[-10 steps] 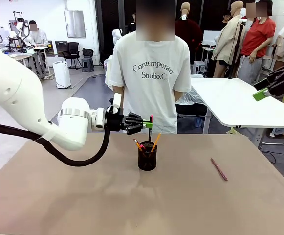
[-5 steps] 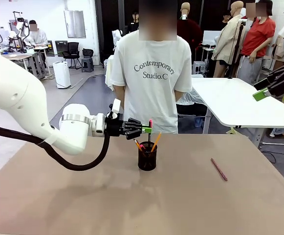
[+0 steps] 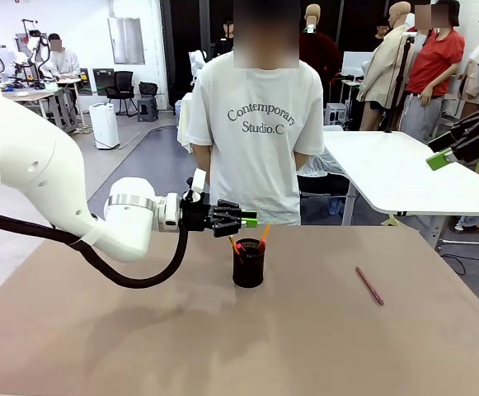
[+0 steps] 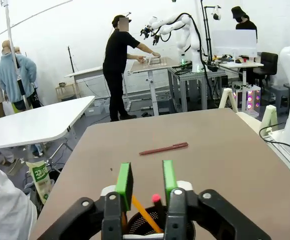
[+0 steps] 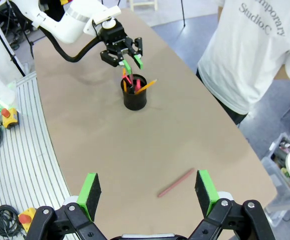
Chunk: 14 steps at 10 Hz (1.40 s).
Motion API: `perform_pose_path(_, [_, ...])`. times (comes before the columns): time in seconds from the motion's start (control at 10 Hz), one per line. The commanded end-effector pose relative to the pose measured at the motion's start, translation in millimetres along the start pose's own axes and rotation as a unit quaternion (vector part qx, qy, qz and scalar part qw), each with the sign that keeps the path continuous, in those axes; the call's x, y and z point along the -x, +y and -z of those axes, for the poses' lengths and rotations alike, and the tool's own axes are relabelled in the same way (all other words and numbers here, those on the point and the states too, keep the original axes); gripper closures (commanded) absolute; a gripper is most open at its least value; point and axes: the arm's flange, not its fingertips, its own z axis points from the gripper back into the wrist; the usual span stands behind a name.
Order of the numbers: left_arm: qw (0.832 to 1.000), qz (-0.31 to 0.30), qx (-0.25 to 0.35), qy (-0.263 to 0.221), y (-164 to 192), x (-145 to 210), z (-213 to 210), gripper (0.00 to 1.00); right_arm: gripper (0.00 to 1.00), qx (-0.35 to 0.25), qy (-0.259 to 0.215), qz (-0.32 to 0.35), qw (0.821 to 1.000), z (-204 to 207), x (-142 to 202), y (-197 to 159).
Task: Place the pens into the pen holder.
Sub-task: Pick up a writing instrument from the table and place it into the Pen holder.
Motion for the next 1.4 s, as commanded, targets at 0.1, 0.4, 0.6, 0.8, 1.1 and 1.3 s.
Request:
perform_pose_path(0.1, [1.000, 0.014, 0.001, -0.014, 2, 1, 0, 0.00, 0.00, -0.005, -0.019, -0.005, 1.000, 0, -1, -1])
perform_pose_path(0.4, [1.000, 0.008, 0.001, -0.009, 1, -3, -2, 0.00, 0.00, -0.005, -0.019, -0.005, 1.000, 0, -1, -1])
perform_pose_path(0.6, [1.000, 0.013, -0.009, 0.003, -1, -7, -3, 0.00, 0.00, -0.005, -0.019, -0.005, 1.000, 0, -1, -1])
perform_pose_path(0.8, [1.000, 0.004, -0.017, 0.018, 2, -10, -4, 0.00, 0.00, -0.005, -0.019, -0.005, 1.000, 0, -1, -1])
perform_pose_path(1.1, [0.999, 0.001, -0.021, 0.049, 0, -14, -3, 0.00, 0.00, -0.005, -0.019, -0.005, 1.000, 0, -1, -1])
perform_pose_path(1.3, [1.000, 0.006, -0.014, 0.017, 4, -9, -4, 0.00, 0.00, -0.005, -0.019, -0.005, 1.000, 0, -1, -1])
